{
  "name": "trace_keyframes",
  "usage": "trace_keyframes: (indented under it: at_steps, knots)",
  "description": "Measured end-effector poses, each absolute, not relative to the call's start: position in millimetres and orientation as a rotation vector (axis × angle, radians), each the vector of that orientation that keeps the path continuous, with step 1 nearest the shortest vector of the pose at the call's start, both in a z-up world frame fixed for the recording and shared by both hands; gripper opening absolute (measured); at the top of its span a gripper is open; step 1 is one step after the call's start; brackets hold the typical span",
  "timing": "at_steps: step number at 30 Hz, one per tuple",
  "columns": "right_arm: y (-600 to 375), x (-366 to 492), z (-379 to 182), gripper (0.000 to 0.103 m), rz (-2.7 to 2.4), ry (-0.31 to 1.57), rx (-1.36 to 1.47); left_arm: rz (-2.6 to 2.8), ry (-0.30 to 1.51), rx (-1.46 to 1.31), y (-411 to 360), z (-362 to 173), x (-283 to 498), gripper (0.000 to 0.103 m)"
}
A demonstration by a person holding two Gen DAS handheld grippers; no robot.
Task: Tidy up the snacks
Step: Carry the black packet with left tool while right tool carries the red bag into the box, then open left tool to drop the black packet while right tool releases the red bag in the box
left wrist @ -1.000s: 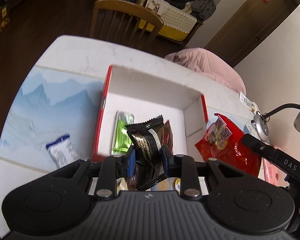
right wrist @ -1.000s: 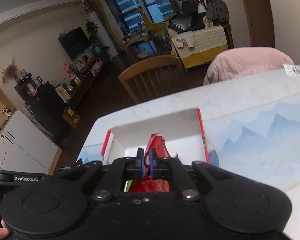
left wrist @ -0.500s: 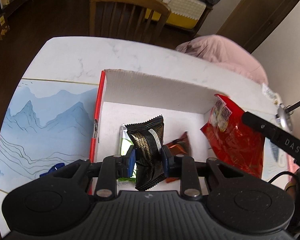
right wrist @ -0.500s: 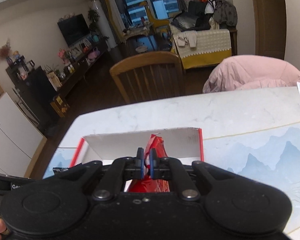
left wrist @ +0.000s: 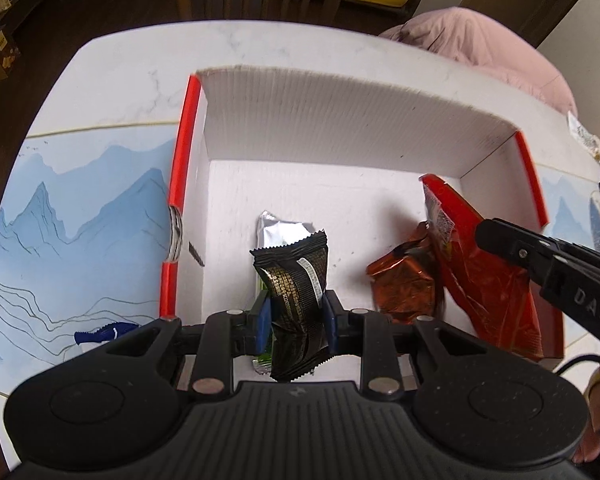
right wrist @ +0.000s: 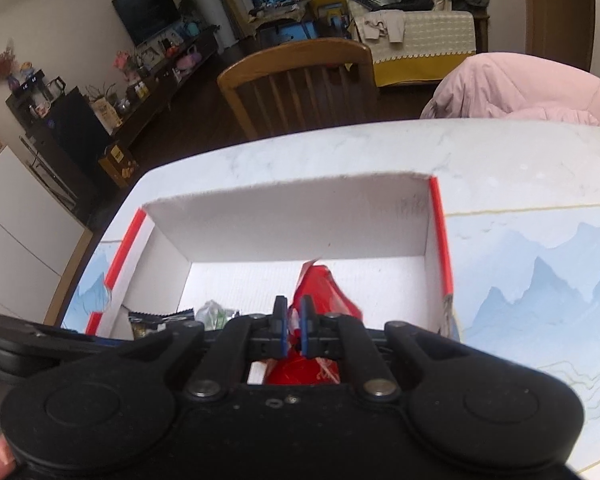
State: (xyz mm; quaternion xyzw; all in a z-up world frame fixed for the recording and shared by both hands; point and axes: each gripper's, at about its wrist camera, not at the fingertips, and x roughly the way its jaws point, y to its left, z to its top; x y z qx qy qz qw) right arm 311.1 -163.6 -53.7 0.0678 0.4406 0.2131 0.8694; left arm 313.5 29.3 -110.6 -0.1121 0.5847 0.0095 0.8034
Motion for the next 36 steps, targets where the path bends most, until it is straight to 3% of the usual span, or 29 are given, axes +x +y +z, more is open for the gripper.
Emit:
trace_keyframes:
  at_steps: [3, 7, 19, 24, 36]
  knots:
    - [-161, 307, -57, 0.006, 0.453, 0.926, 0.131, 0.026, 1.270, -0.234, 28, -117, 314, 0.026]
    - [-160, 305, -61, 0.020, 0.445, 0.955, 0.114, 0.016, 1.286, -0.231, 26, -122, 313, 0.026]
    - [-173, 284, -40, 0.028, 0.450, 0.930, 0.123, 0.002, 1.202, -0.268, 39, -92, 287, 0.027]
    - [-178, 266, -18, 0.031, 0.453, 0.891, 0.136, 0.007, 1.140, -0.283, 46, -67, 267, 0.038]
    - [-185, 217, 19, 0.042, 0.452, 0.826, 0.143, -0.031, 1.054, -0.284, 43, -27, 216, 0.047]
